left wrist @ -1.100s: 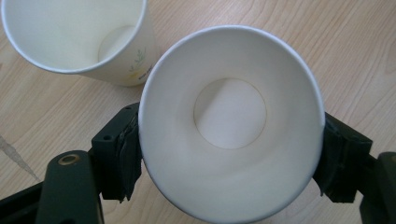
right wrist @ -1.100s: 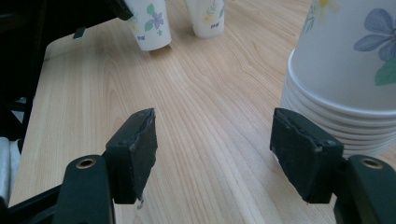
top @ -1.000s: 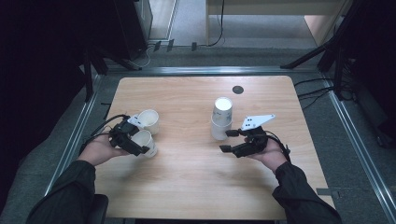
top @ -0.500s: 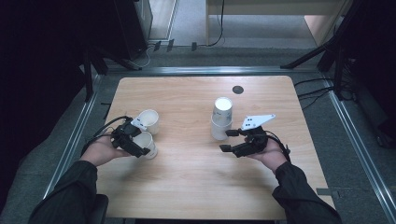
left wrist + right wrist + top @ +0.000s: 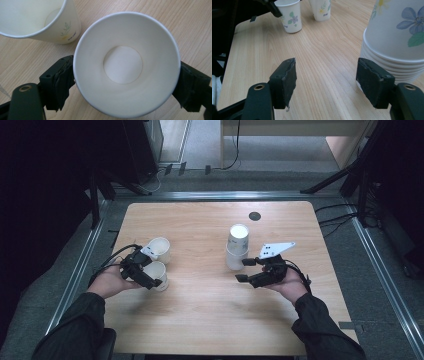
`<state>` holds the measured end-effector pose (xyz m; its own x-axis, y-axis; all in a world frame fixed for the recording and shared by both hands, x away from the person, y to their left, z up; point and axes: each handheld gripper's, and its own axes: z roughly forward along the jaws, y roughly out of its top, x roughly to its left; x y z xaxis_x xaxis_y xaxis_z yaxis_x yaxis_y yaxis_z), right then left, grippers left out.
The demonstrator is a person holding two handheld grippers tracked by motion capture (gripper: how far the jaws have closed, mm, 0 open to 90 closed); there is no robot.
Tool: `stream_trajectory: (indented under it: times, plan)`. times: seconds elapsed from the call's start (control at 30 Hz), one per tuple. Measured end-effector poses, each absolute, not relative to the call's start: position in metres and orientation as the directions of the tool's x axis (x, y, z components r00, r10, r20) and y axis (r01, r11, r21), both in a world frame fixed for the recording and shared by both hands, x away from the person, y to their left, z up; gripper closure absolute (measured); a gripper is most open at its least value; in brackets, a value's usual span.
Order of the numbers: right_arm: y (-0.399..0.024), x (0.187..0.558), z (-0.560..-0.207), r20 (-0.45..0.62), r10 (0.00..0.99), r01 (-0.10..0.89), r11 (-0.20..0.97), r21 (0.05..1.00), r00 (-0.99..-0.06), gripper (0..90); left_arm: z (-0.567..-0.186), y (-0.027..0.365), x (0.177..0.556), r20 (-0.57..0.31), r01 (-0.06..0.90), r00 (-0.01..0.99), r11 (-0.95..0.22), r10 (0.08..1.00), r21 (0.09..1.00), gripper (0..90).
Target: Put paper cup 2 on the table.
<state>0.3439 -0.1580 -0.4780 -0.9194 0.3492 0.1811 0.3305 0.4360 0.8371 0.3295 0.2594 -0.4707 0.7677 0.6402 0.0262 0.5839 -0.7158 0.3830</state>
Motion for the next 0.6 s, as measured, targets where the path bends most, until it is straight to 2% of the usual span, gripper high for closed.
stream_trajectory:
  times: [0.43,0.6]
  plan:
    - [-0.1581,0.3440,-0.4776,0.179,0.348,0.329,0.437,0.837,-0.920,33.7,-0.4717,0.2618,0.3257,-0.008,0.594,0.763,-0.697,0.646,0.401,11.0]
    - [-0.1585,0.3441,-0.4774,0.181,0.347,0.330,0.436,0.837,-0.920,33.7,-0.4689,0.2661,0.3258,-0.054,0.618,0.745,-0.658,0.665,0.431,8.6]
